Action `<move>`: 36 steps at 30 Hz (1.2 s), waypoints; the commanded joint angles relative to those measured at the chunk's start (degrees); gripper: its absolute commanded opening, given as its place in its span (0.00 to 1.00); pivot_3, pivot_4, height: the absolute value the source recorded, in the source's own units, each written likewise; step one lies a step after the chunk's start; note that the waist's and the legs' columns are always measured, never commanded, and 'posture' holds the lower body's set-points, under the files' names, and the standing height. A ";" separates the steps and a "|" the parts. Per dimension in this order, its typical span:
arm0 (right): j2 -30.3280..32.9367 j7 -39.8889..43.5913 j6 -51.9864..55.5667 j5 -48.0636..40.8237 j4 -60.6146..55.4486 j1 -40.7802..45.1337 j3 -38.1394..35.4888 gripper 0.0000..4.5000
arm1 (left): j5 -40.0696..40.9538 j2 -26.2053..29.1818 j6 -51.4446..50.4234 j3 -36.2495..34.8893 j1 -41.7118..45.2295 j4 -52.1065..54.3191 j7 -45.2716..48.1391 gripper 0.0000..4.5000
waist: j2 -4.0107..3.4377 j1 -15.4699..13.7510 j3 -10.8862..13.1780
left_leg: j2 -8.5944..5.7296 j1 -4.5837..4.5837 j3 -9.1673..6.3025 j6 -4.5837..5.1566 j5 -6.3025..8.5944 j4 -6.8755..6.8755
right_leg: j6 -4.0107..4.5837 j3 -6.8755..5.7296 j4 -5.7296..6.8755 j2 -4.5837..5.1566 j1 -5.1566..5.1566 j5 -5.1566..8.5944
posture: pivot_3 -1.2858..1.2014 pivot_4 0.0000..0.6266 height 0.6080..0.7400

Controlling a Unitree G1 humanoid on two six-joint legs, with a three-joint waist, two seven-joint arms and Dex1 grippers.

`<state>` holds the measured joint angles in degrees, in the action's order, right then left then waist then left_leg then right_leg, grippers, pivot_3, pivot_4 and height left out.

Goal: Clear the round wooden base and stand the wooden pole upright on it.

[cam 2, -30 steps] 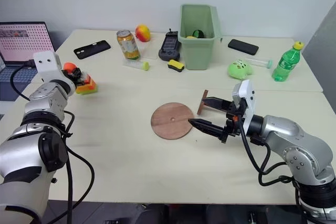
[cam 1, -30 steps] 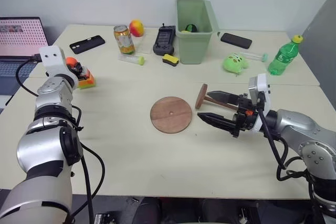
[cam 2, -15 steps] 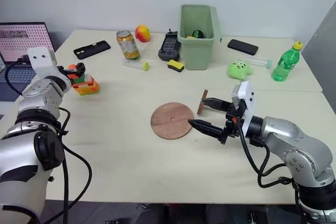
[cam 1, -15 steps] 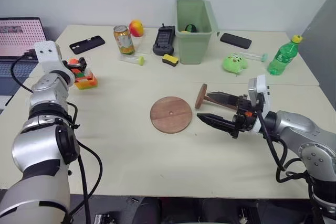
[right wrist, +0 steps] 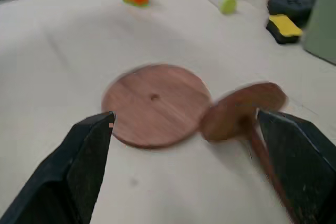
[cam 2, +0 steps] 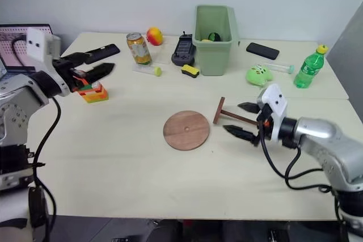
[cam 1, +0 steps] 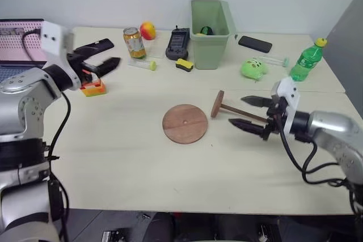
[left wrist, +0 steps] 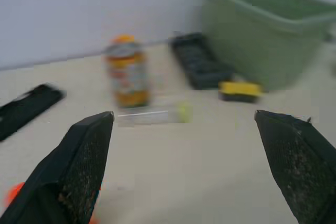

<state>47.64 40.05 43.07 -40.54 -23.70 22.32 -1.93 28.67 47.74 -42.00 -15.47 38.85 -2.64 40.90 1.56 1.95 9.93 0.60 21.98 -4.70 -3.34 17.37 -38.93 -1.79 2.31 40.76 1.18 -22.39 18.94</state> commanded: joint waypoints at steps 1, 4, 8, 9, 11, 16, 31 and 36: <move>7.62 8.78 1.12 6.51 10.08 11.52 4.00 1.00 | 10.59 3.22 -6.10 4.13 -4.74 18.18 11.67 0.99 | -0.20 0.02 0.13 | 0.05 -0.07 -0.10 0.17 0.09 0.00 | 0.00 -0.04 -0.01 -0.03 0.11 0.00 | 0.52 0.24 1.00; 10.88 15.64 -0.68 12.33 17.35 17.42 10.46 1.00 | 12.67 4.33 -6.81 6.92 -7.06 22.96 15.68 0.99 | -0.38 0.01 0.23 | -0.10 -0.15 0.20 0.22 0.12 0.01 | 0.00 0.07 0.00 -0.04 0.08 0.00 | 0.52 0.24 1.00; 8.35 22.79 1.08 17.24 26.39 26.64 17.77 1.00 | 10.21 6.00 -3.96 12.71 -8.91 25.95 20.00 0.99 | -0.39 0.27 0.25 | 0.05 -0.12 0.15 0.24 0.13 0.05 | 0.01 0.05 -0.09 -0.13 0.08 0.00 | 0.52 0.24 1.00; 7.03 23.88 1.76 18.40 28.91 28.85 19.31 1.00 | 9.42 5.54 -2.85 13.87 -8.62 26.17 20.14 0.99 | -0.41 0.51 0.28 | 0.05 -0.12 0.14 0.24 0.13 0.07 | 0.02 0.06 -0.07 -0.12 0.08 0.00 | 0.52 0.24 1.00; 5.20 27.11 1.22 22.05 33.32 32.19 23.47 1.00 | 8.21 4.02 -1.23 15.25 -7.41 25.96 19.56 0.99 | -0.44 0.67 0.31 | 0.07 -0.11 0.15 0.23 0.13 0.07 | 0.02 0.06 -0.02 -0.13 0.05 0.00 | 0.52 0.24 1.00; 1.21 31.76 -3.25 28.78 40.77 35.88 28.59 1.00 | 8.31 2.00 -0.46 15.56 -6.18 26.35 18.89 0.99 | -0.44 0.73 0.32 | 0.05 -0.03 0.07 0.23 0.13 0.03 | 0.02 0.01 -0.11 -0.08 0.05 0.00 | 0.52 0.24 1.00; -7.21 35.05 -12.94 39.26 55.88 39.51 28.89 0.62 | 11.81 -0.36 -3.62 14.50 -5.06 29.55 15.08 1.00 | -0.45 1.17 0.32 | 0.03 -0.02 0.05 0.07 0.04 0.02 | 0.02 0.01 -0.12 -0.02 0.03 0.00 | 0.52 0.24 1.00; -7.45 37.06 -14.07 41.20 56.85 38.91 29.10 0.35 | 12.29 -0.78 -3.92 14.99 -4.56 29.67 14.53 1.00 | -0.45 1.18 0.32 | 0.02 -0.02 0.05 0.06 0.03 0.03 | 0.02 0.01 -0.12 -0.02 0.03 0.00 | 0.52 0.24 1.00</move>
<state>39.87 75.70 30.02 -0.34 33.67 60.24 28.17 40.15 47.01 -45.99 0.48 33.24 25.17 55.66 1.11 3.13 10.25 0.61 21.96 -4.65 -3.28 17.40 -38.90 -1.77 2.31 40.64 1.16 -22.36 18.94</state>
